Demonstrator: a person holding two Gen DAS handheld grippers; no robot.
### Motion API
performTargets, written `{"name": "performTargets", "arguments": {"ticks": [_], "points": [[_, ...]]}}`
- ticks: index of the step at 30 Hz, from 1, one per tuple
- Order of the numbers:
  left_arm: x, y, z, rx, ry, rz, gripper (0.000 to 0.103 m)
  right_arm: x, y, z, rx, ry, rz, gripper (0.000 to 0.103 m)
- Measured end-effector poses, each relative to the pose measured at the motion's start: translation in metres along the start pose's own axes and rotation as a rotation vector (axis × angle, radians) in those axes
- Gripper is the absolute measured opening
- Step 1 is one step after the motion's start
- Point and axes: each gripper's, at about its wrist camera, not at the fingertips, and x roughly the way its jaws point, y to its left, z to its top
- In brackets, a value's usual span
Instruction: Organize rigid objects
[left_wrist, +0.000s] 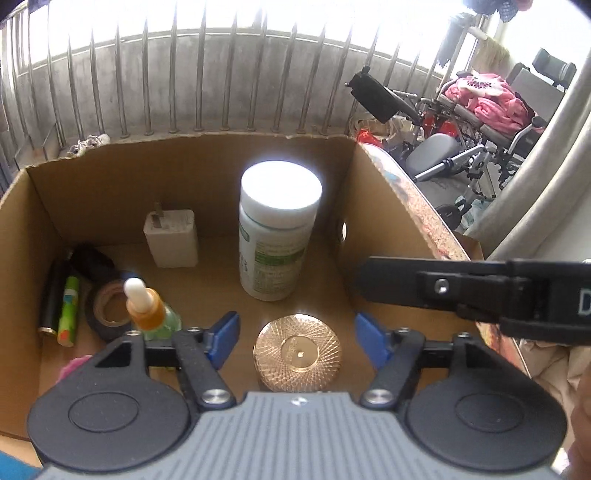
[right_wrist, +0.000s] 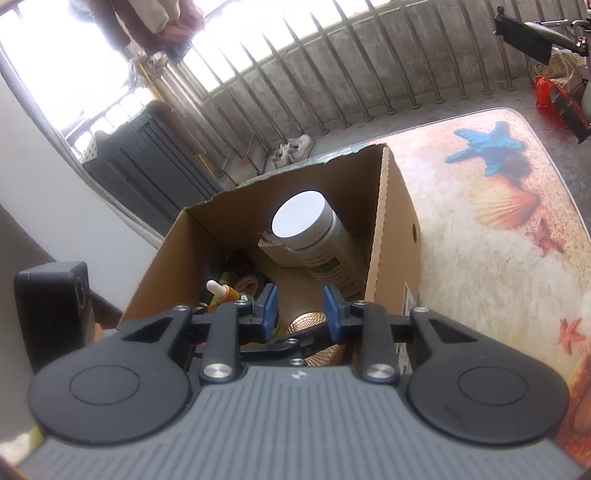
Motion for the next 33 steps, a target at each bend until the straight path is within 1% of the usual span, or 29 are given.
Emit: {"name": "performTargets", "arguments": {"ticks": [2,3,6,7,9,11,12,14,15,17,18,21,23,24,26,28,31,33], "points": [[-0.012,0.002,-0.003,-0.002,-0.012,-0.004,0.076,-0.013,0.003,-0.004,0.021,-0.035,0.018,0.028],[-0.019,0.003,-0.004,-0.006,-0.019,-0.009,0.079,-0.021,0.005,-0.006,0.034,-0.054,0.029,0.028],[-0.046,0.006,-0.012,-0.016,-0.057,-0.034,0.082,-0.050,0.013,-0.017,0.071,-0.124,0.061,0.030],[-0.056,0.004,-0.014,-0.018,-0.070,-0.042,0.086,-0.061,0.016,-0.023,0.086,-0.149,0.073,0.033],[-0.080,0.007,-0.022,-0.013,-0.105,-0.051,0.092,-0.083,0.021,-0.033,0.118,-0.192,0.101,0.040],[-0.106,0.012,-0.034,-0.009,-0.144,-0.040,0.097,-0.103,0.025,-0.046,0.144,-0.229,0.123,0.053],[-0.118,0.015,-0.039,-0.009,-0.161,-0.027,0.102,-0.111,0.028,-0.052,0.149,-0.237,0.128,0.055],[-0.137,0.020,-0.047,-0.011,-0.187,-0.001,0.103,-0.120,0.035,-0.063,0.141,-0.221,0.122,0.064],[-0.144,0.023,-0.051,-0.014,-0.192,0.012,0.103,-0.123,0.040,-0.067,0.131,-0.201,0.110,0.067],[-0.157,0.027,-0.057,-0.011,-0.186,0.036,0.103,-0.127,0.051,-0.077,0.098,-0.160,0.080,0.080],[-0.162,0.029,-0.061,-0.011,-0.182,0.051,0.103,-0.129,0.057,-0.082,0.081,-0.149,0.067,0.082],[-0.173,0.040,-0.070,-0.024,-0.196,0.084,0.103,-0.133,0.077,-0.100,0.031,-0.136,0.018,0.092],[-0.176,0.053,-0.077,-0.037,-0.199,0.090,0.103,-0.127,0.088,-0.107,-0.014,-0.128,-0.030,0.102],[-0.174,0.057,-0.078,-0.048,-0.186,0.100,0.103,-0.121,0.093,-0.109,-0.037,-0.120,-0.069,0.102],[-0.169,0.062,-0.078,-0.063,-0.164,0.118,0.103,-0.106,0.102,-0.110,-0.086,-0.106,-0.179,0.102],[-0.167,0.066,-0.078,-0.081,-0.154,0.158,0.103,-0.091,0.111,-0.110,-0.138,-0.103,-0.266,0.102],[-0.166,0.068,-0.075,-0.094,-0.157,0.227,0.103,-0.071,0.119,-0.108,-0.185,-0.097,-0.317,0.102],[-0.165,0.070,-0.073,-0.086,-0.155,0.256,0.103,-0.062,0.125,-0.106,-0.206,-0.093,-0.331,0.102]]}}
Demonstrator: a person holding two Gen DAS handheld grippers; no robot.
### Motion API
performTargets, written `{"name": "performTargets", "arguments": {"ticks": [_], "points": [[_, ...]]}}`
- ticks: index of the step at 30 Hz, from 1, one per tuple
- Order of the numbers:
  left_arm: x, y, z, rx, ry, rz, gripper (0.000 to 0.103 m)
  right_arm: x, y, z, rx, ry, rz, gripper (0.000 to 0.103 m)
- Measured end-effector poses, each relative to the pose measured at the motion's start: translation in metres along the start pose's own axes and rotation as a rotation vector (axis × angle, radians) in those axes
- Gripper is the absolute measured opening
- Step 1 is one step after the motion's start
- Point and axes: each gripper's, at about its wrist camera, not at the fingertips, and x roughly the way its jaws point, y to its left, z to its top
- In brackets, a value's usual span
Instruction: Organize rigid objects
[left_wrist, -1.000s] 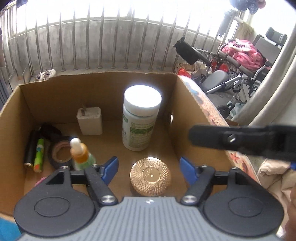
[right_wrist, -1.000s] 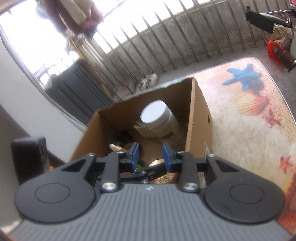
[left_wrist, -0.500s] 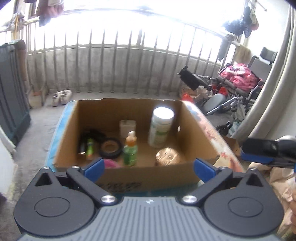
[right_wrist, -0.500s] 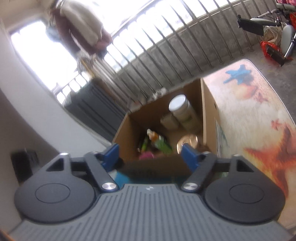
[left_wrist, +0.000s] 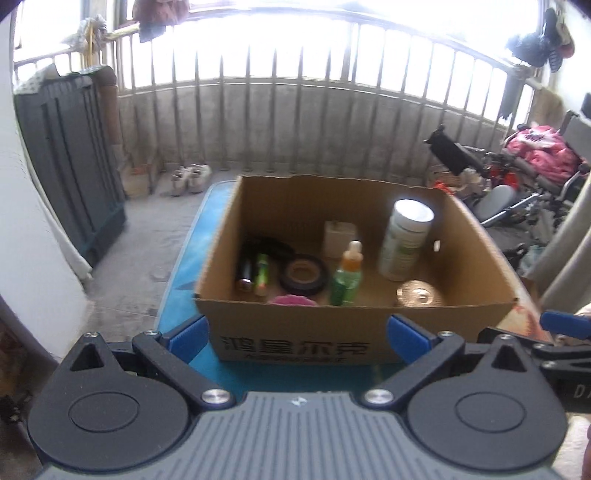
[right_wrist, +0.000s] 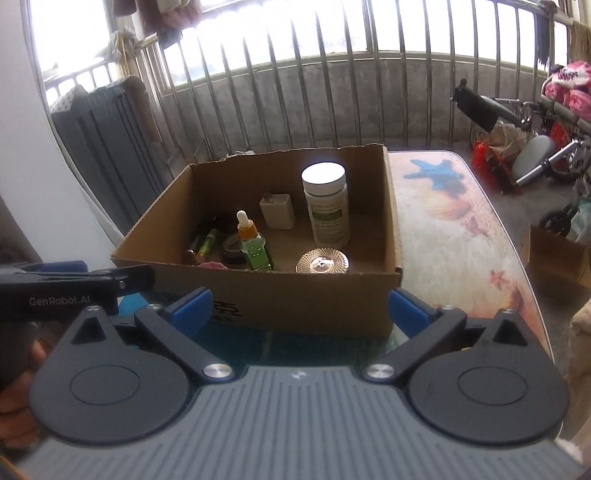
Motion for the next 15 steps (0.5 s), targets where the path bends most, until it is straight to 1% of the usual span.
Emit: {"name": "performTargets", "arguments": {"ticks": [2,6,15], "points": [[0.001,0.002,0.000,0.006,-0.002,0.007,0.103,0.005,0.006,0.002,-0.015,0.000,-0.008,0.102],[0.007,0.005,0.000,0.005,0.019,0.015,0.103,0.016,0.013,0.008,-0.027,0.005,-0.020,0.102],[0.019,0.001,0.002,0.034,0.028,0.048,0.103,0.039,0.006,0.013,-0.005,0.025,-0.045,0.102]]}}
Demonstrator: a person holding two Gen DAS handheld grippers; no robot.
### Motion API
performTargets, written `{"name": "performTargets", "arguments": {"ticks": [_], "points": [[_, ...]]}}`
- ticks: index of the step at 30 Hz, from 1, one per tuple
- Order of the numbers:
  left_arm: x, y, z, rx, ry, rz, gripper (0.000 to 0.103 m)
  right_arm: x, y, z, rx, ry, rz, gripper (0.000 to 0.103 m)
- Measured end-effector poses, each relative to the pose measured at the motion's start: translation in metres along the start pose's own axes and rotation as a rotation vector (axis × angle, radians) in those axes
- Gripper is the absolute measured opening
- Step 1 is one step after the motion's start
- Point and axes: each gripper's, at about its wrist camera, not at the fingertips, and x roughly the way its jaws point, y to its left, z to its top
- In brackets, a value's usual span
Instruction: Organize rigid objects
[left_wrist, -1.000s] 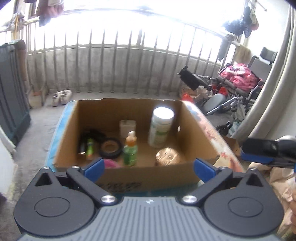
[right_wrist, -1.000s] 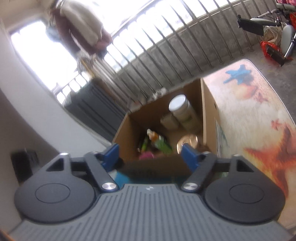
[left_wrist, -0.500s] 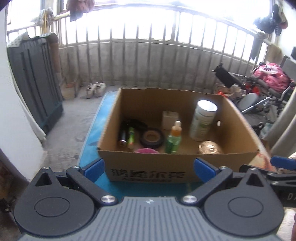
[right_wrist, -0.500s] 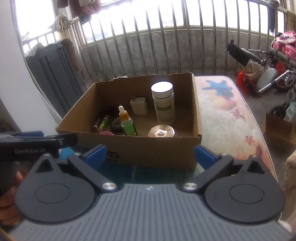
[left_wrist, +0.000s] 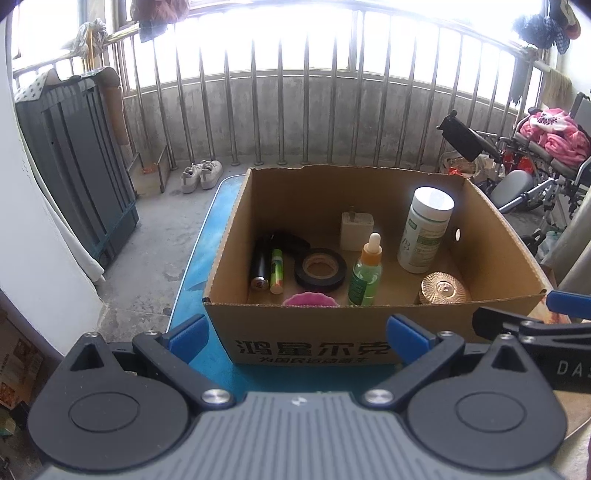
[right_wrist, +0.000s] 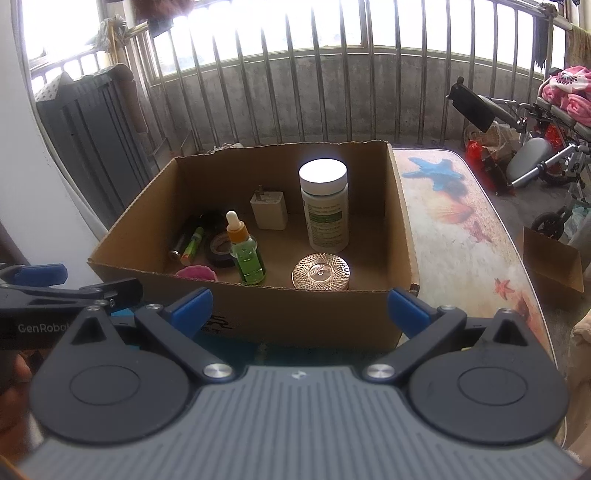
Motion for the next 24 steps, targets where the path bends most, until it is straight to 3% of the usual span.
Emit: {"name": "performTargets", "arguments": {"ticks": [24], "points": [[0.008,-0.006,0.001,0.014,0.014,0.026,0.101,0.013,-0.003,0.001,0.013,0.019,-0.018,0.102]]}}
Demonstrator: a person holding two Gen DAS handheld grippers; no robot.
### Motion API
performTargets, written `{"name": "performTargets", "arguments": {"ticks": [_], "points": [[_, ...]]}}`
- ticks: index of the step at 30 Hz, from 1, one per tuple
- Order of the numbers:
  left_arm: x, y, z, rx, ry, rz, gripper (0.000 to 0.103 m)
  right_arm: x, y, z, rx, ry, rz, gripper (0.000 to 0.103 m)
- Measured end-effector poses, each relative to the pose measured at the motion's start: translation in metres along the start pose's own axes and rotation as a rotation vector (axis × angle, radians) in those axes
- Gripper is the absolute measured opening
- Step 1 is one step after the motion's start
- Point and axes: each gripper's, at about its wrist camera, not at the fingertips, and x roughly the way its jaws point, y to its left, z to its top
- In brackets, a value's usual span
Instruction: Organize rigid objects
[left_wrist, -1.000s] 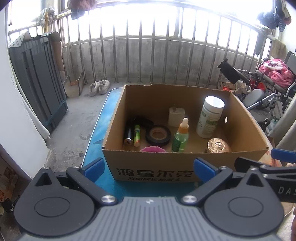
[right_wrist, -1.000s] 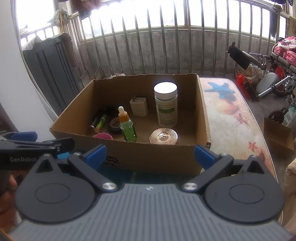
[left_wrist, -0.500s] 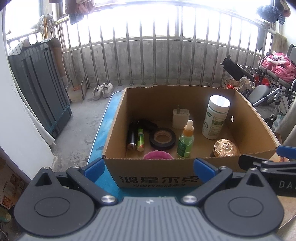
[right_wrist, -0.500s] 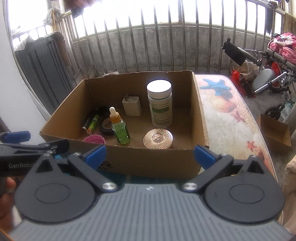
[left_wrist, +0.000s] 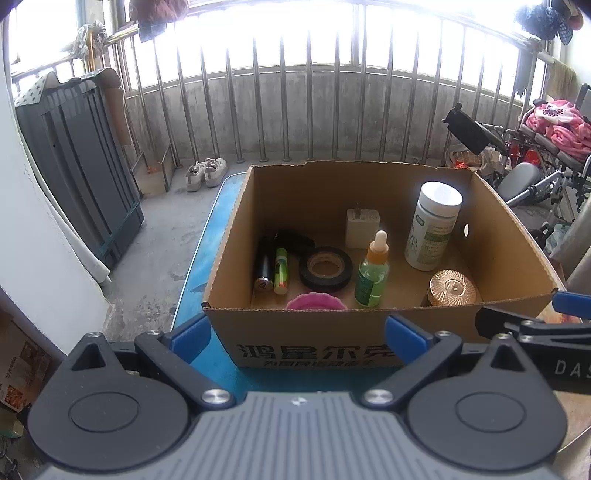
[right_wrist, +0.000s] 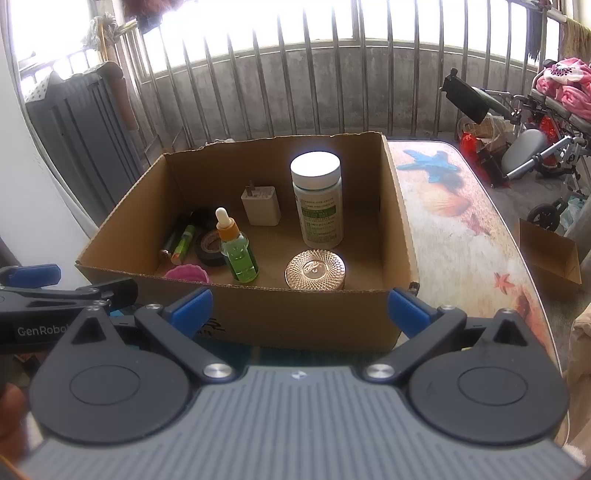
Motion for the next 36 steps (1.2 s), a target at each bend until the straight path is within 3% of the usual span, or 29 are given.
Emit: {"name": "performTargets", "arguments": {"ticks": [36], "points": [[-0.0017,-0.0024,-0.0012,0.000,0.002,0.000,0.100,-0.0068,-0.0012,-0.0030,0.012,0.001,-0.004,0.102]]}}
